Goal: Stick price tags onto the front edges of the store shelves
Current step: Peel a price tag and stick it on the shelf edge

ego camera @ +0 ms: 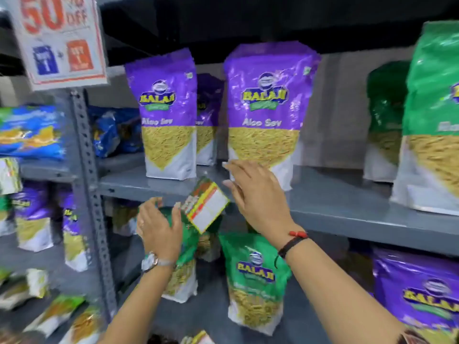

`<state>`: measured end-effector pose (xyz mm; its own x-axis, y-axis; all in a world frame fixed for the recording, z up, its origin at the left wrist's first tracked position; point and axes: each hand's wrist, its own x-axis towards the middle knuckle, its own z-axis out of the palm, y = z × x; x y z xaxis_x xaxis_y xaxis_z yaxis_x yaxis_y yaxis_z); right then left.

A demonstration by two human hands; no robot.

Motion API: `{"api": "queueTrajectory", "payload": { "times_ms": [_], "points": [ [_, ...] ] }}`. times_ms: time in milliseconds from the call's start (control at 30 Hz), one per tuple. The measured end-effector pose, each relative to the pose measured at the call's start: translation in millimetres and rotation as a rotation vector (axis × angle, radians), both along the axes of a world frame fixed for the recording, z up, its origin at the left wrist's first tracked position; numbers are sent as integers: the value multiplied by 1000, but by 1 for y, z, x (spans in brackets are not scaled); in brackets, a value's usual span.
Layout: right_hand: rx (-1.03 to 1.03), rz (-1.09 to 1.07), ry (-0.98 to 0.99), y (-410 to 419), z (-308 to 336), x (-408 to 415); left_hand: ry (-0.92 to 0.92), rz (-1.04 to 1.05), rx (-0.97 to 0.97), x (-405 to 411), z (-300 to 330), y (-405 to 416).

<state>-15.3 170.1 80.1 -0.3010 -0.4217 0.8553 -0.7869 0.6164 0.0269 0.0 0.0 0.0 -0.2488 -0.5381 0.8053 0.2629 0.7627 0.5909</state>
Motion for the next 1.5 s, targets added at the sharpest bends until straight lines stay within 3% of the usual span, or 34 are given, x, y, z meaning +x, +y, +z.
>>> {"api": "queueTrajectory", "payload": {
  "times_ms": [100, 267, 433, 567, 700, 1000, 1500],
  "points": [
    [-4, 18, -37, -40, 3, -4, 5, -165, 180, -4, -8, -22],
    [-2, -25, -144, -64, 0, -17, -15, -501, 291, -16, -16, -19],
    [-61, 28, -216, -62, -7, -20, 33, -605, 410, -25, -16, -5],
    [-108, 11, -280, -53, -13, -14, 37, -585, 402, -25, -13, -8],
    [-267, 37, -359, -40, -24, -3, 120, -548, 218, -13, 0, -13],
    [-332, -36, -455, -44, -33, 9, -88, -465, -14, -15, 14, -35],
    [-286, -247, -339, -55, -35, 11, -69, -259, -144, -17, 20, -32]
  ]
}}
